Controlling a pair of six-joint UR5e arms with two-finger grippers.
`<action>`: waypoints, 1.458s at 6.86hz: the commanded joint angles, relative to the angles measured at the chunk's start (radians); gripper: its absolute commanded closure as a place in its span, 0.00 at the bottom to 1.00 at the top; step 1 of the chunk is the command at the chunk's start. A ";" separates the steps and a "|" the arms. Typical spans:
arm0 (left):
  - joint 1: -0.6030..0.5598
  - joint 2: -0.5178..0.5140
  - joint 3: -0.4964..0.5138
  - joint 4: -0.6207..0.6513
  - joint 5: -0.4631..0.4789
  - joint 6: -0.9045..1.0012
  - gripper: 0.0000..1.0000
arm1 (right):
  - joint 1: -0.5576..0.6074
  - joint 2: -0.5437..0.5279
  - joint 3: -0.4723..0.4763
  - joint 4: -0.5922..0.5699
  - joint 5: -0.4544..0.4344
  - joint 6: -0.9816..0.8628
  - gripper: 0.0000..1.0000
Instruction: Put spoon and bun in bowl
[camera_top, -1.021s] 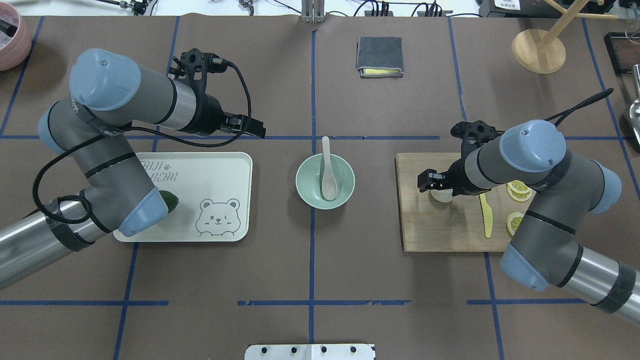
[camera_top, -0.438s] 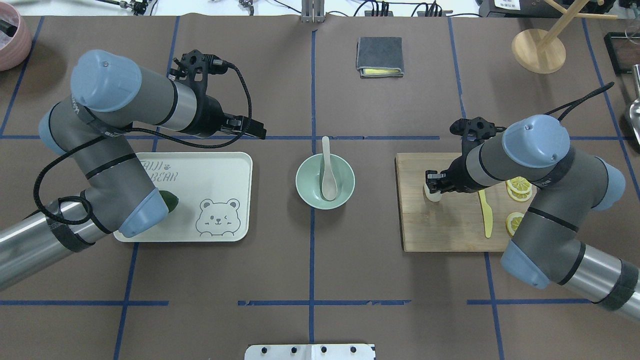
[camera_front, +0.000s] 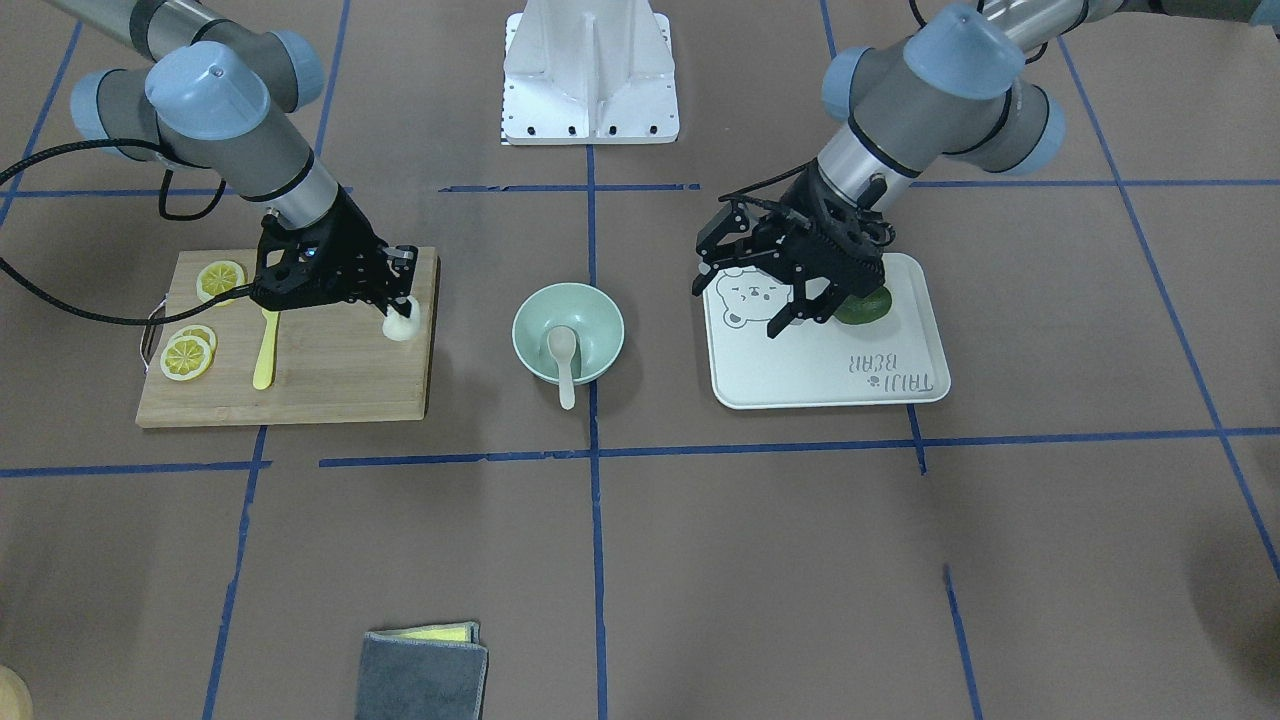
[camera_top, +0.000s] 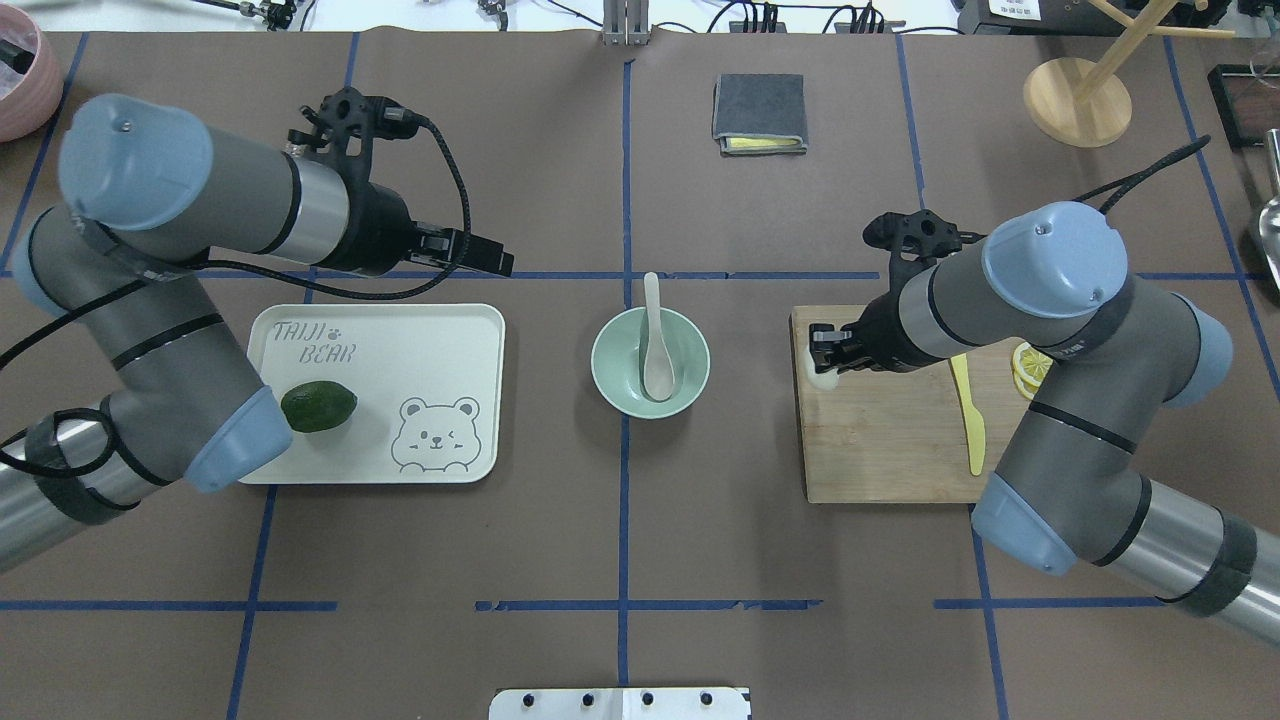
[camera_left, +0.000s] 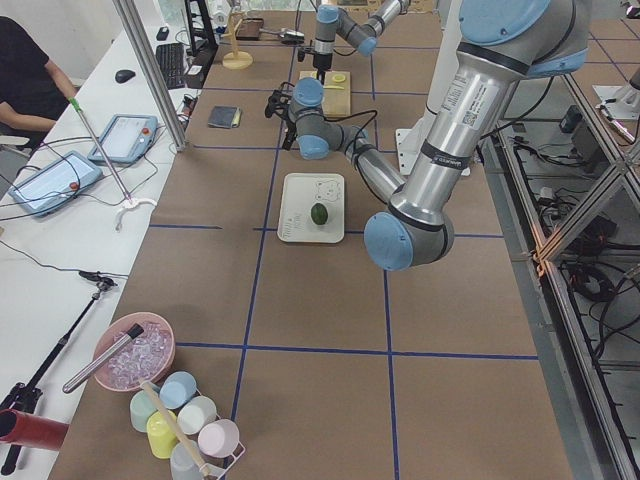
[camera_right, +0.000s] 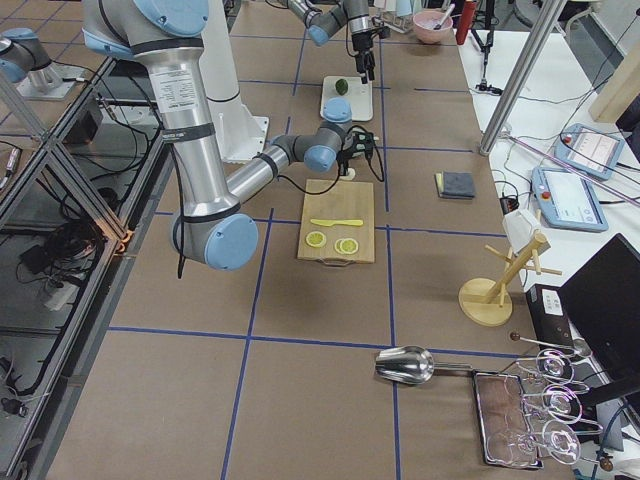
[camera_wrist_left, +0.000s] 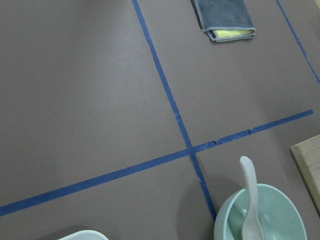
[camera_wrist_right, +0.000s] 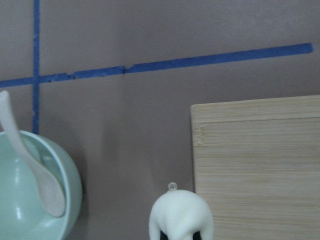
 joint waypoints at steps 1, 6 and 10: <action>-0.048 0.063 -0.045 0.000 -0.006 0.012 0.02 | -0.057 0.172 -0.058 -0.006 -0.012 0.188 1.00; -0.064 0.094 -0.059 0.000 -0.003 0.012 0.02 | -0.119 0.273 -0.132 -0.006 -0.086 0.246 0.96; -0.062 0.097 -0.053 0.000 0.002 0.011 0.01 | -0.119 0.321 -0.201 -0.007 -0.127 0.246 0.00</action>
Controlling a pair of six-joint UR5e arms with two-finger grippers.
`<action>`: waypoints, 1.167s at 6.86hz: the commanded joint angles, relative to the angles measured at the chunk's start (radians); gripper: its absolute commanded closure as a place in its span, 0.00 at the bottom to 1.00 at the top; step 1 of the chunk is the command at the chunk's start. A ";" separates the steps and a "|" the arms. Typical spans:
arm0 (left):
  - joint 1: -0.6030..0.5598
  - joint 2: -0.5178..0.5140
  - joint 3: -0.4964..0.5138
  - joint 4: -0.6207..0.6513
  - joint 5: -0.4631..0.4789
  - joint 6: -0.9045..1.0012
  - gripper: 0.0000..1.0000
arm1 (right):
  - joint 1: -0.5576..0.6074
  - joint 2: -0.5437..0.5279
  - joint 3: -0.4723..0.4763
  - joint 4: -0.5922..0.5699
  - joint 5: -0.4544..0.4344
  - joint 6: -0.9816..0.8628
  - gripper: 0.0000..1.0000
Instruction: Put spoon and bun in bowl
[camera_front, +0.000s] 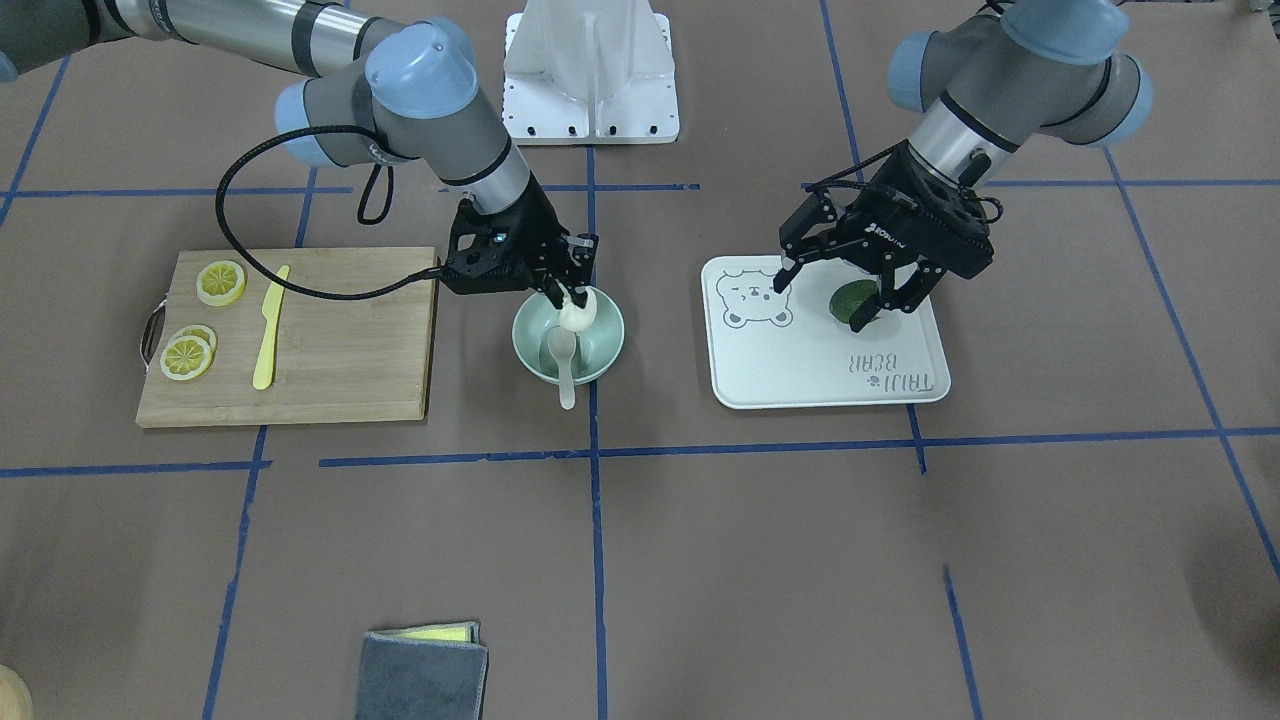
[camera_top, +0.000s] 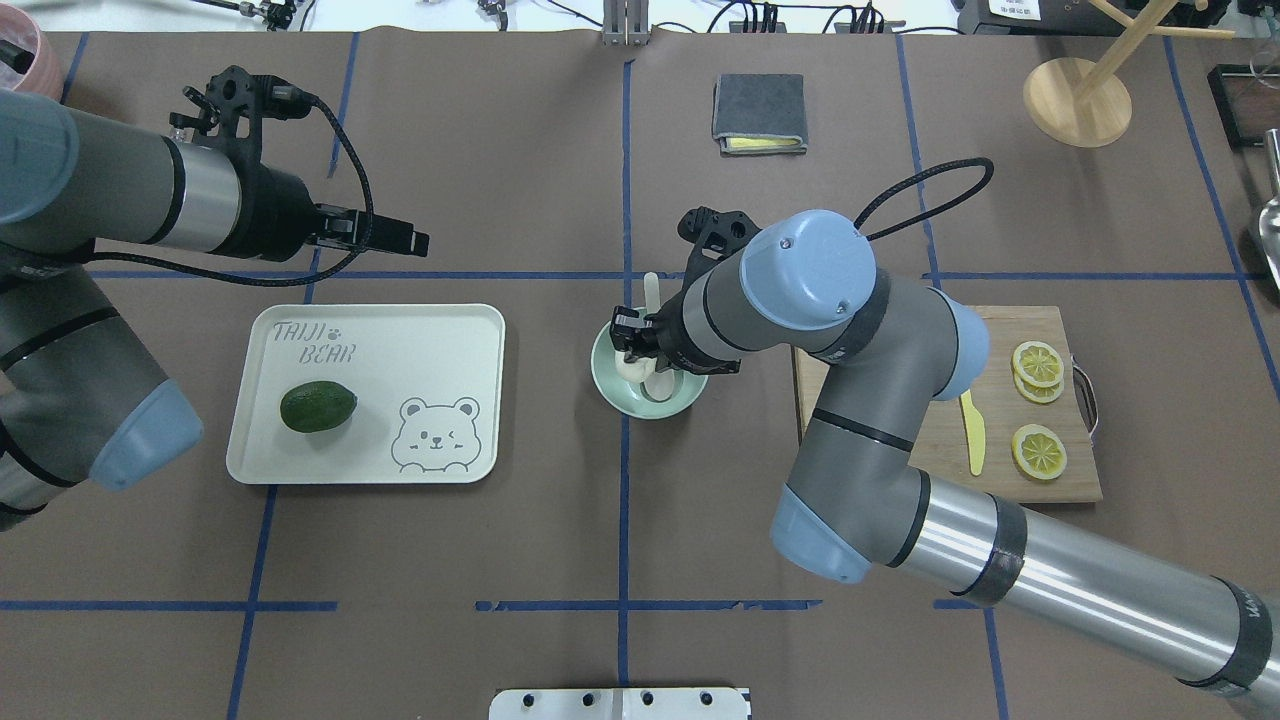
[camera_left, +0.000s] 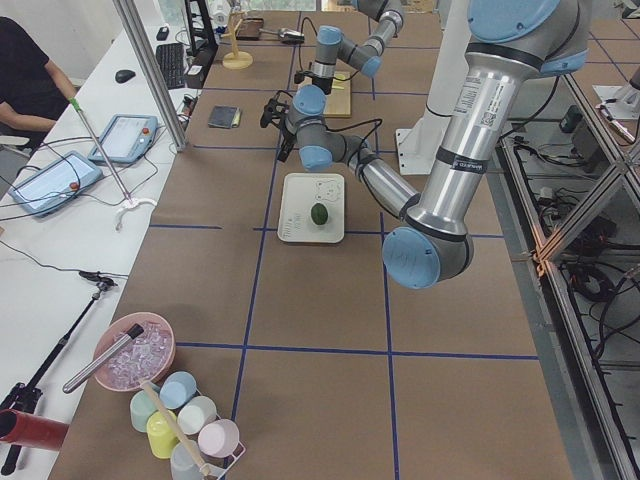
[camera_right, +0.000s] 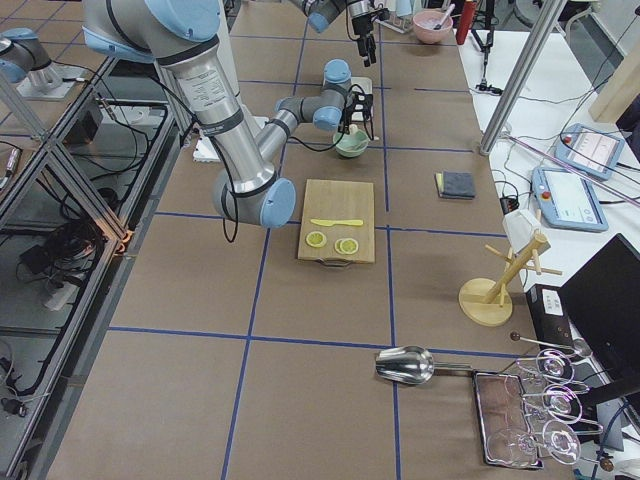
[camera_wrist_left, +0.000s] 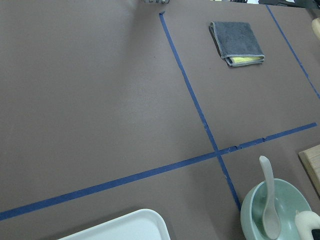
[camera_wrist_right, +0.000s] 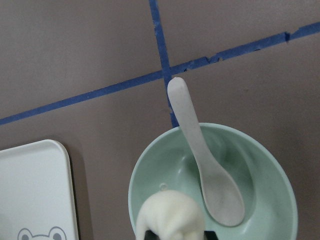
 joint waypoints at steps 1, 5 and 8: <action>0.001 0.000 0.007 0.000 0.007 0.001 0.01 | 0.001 0.001 -0.010 0.002 -0.005 0.000 0.00; -0.018 0.107 0.006 0.002 0.007 0.101 0.02 | 0.125 -0.227 0.165 0.005 0.120 -0.024 0.00; -0.172 0.242 0.079 0.015 -0.004 0.581 0.02 | 0.366 -0.527 0.263 0.002 0.271 -0.379 0.00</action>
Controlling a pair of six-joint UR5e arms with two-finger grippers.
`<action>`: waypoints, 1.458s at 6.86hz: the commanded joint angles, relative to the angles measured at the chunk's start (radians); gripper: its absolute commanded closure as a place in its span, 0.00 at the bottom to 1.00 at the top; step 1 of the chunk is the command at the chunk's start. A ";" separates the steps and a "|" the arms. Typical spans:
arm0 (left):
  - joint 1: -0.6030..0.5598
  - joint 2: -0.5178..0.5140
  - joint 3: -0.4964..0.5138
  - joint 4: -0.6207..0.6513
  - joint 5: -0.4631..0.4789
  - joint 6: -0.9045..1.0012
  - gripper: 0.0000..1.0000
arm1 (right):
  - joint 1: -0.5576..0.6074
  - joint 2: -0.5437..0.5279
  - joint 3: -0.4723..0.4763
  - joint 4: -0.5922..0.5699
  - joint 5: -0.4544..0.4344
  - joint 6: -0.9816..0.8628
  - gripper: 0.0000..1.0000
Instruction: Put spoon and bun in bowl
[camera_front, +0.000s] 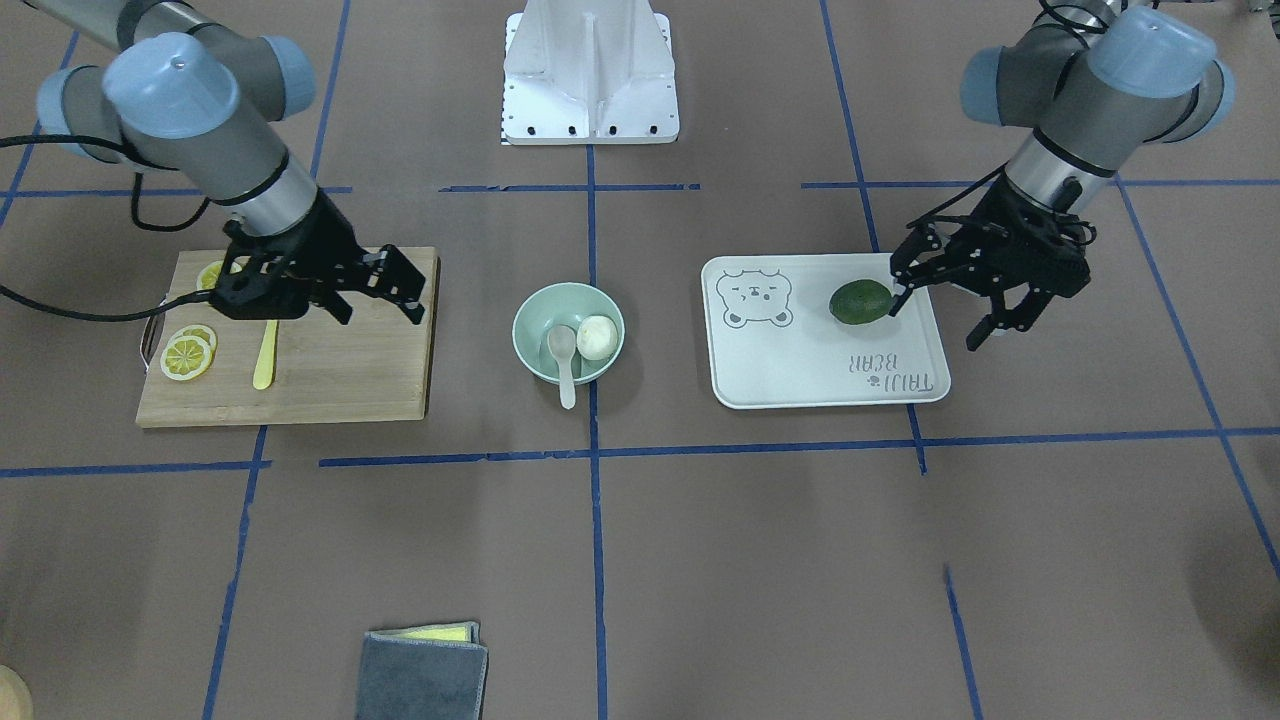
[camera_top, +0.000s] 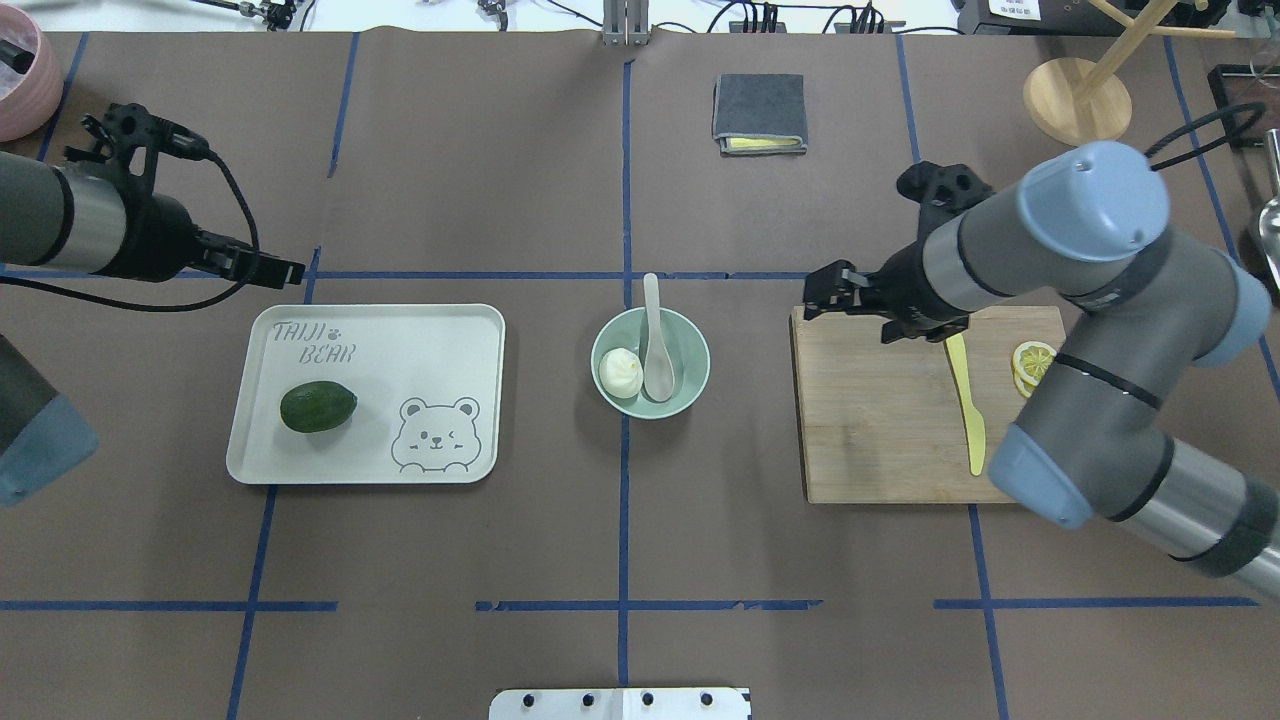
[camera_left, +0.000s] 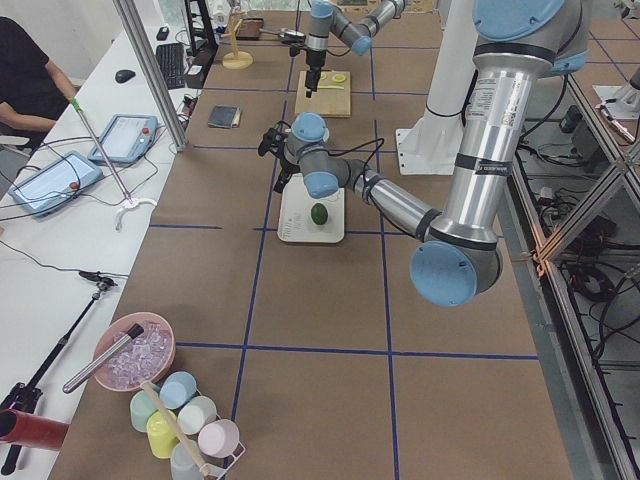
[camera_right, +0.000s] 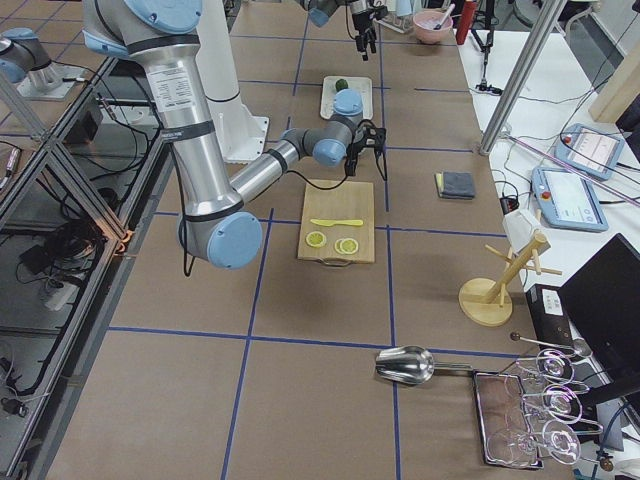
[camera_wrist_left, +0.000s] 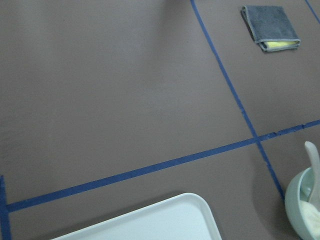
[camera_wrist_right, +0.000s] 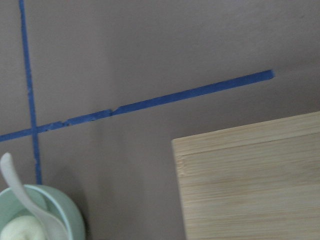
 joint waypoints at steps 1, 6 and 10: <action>-0.136 0.059 0.107 0.008 -0.036 0.319 0.02 | 0.221 -0.208 0.053 -0.003 0.157 -0.308 0.00; -0.512 0.179 0.134 0.290 -0.342 0.739 0.02 | 0.662 -0.376 0.001 -0.291 0.335 -1.163 0.00; -0.525 0.216 0.063 0.437 -0.374 0.730 0.01 | 0.695 -0.356 0.001 -0.434 0.328 -1.329 0.00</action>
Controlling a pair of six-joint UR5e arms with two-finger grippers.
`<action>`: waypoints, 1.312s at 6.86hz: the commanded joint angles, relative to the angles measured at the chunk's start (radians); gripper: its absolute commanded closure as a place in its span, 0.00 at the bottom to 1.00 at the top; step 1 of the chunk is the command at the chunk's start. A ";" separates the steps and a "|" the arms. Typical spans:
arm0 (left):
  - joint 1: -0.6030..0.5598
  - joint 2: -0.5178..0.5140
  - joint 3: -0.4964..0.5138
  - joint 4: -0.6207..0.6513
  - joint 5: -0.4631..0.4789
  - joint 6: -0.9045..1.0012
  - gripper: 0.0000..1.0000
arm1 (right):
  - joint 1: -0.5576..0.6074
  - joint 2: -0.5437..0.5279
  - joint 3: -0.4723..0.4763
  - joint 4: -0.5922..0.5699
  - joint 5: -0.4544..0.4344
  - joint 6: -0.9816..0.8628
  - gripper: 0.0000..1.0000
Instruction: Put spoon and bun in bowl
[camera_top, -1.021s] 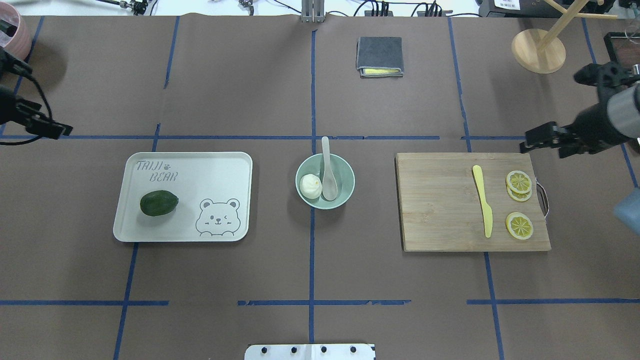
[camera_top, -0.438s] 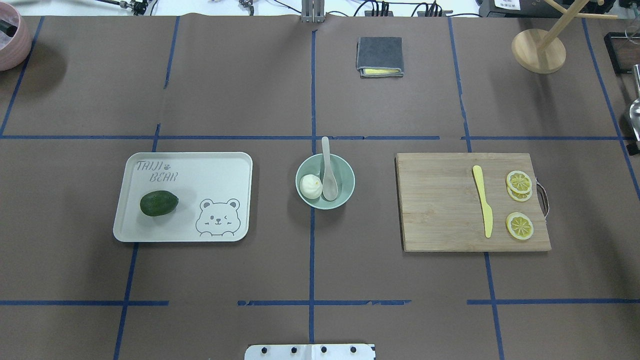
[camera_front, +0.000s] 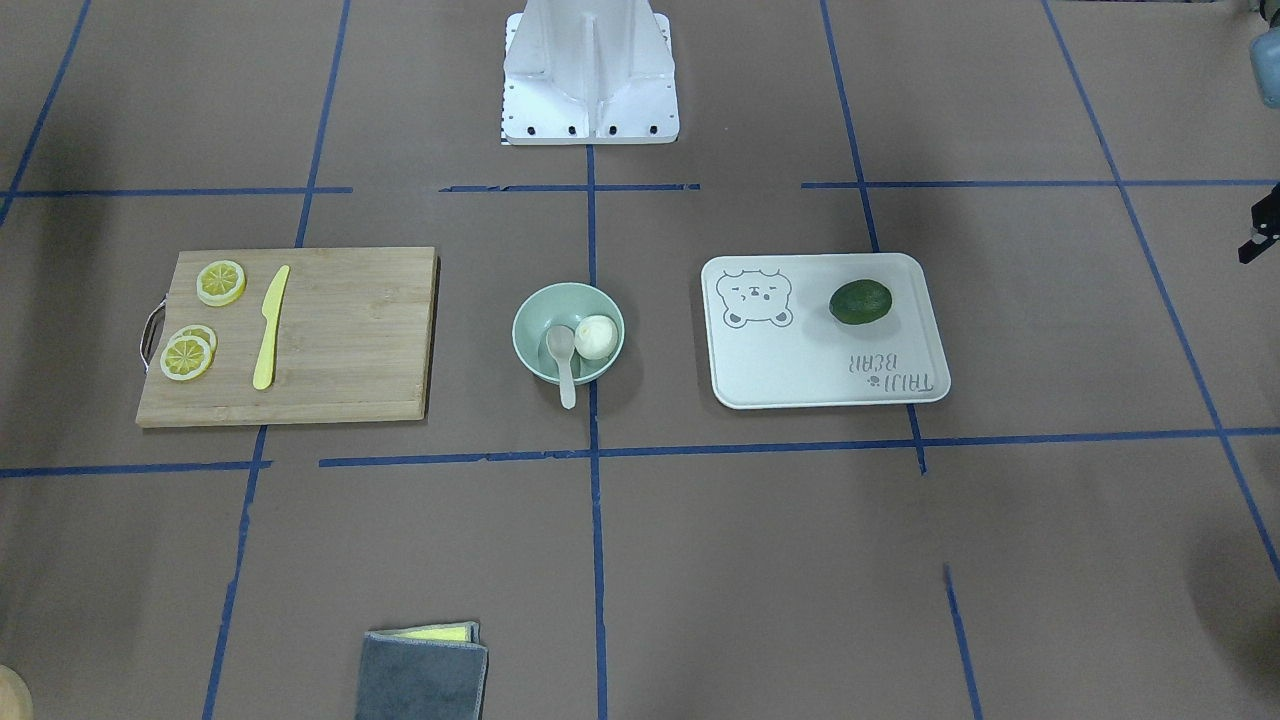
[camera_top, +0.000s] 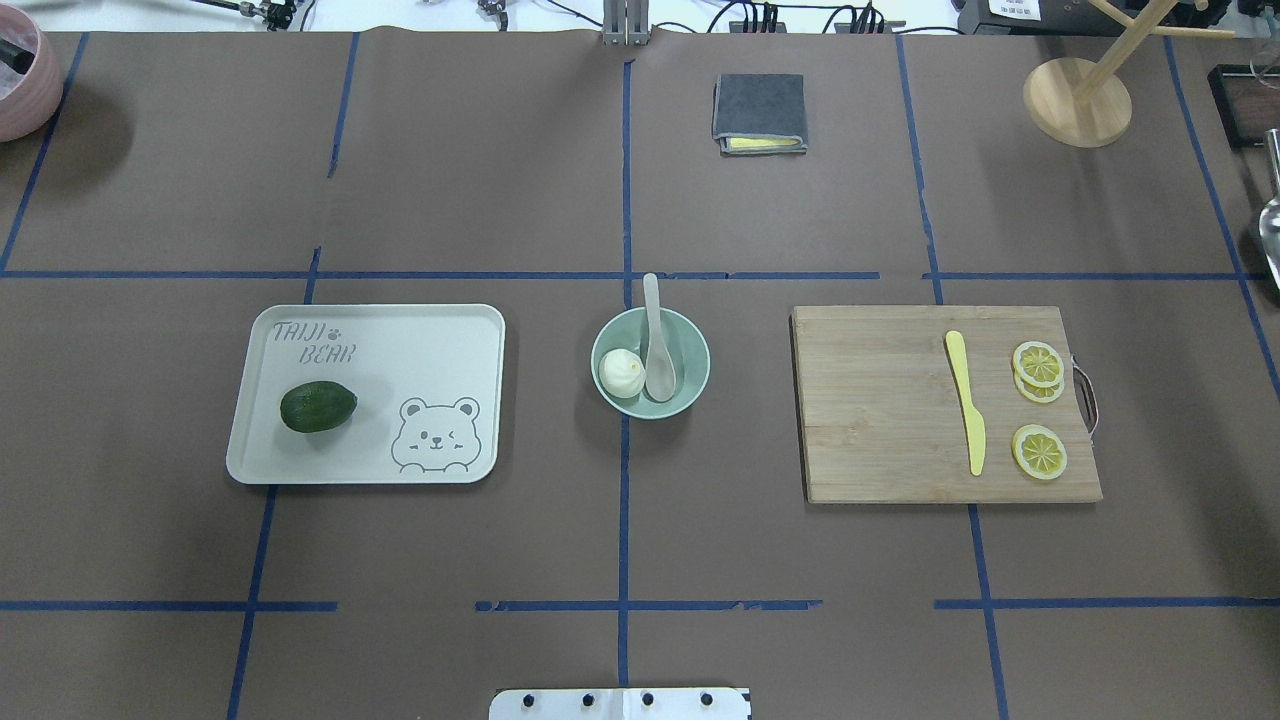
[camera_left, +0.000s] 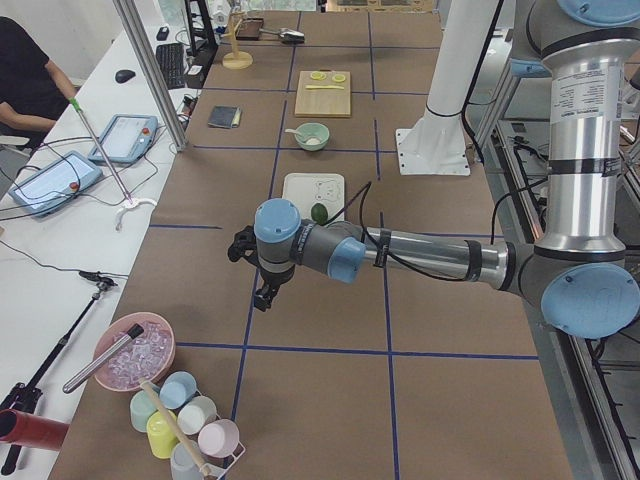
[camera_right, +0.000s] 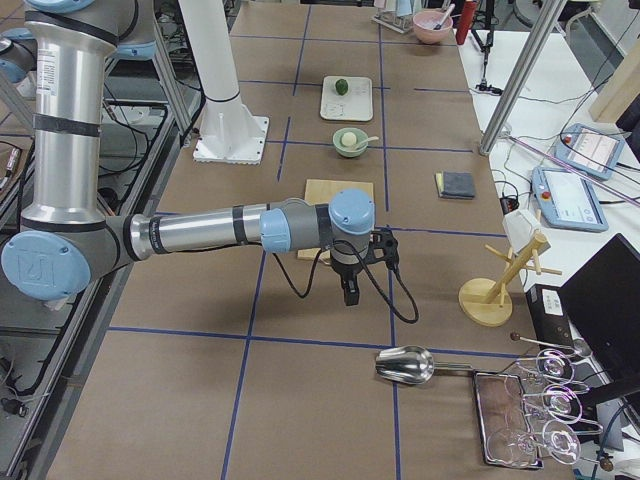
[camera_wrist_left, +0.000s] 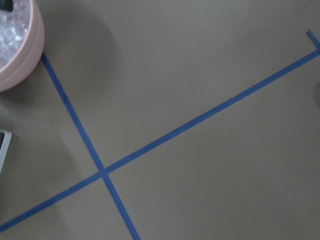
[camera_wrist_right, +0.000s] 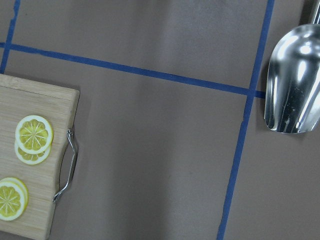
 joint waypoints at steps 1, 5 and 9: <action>-0.010 0.010 -0.006 0.013 -0.002 -0.004 0.00 | 0.001 0.018 -0.002 -0.025 -0.001 -0.009 0.00; -0.032 0.011 -0.021 0.089 -0.011 -0.010 0.00 | -0.001 0.041 -0.023 -0.037 -0.002 0.008 0.00; -0.029 0.043 -0.002 0.032 0.006 -0.006 0.00 | -0.002 0.061 -0.037 -0.030 -0.006 0.068 0.00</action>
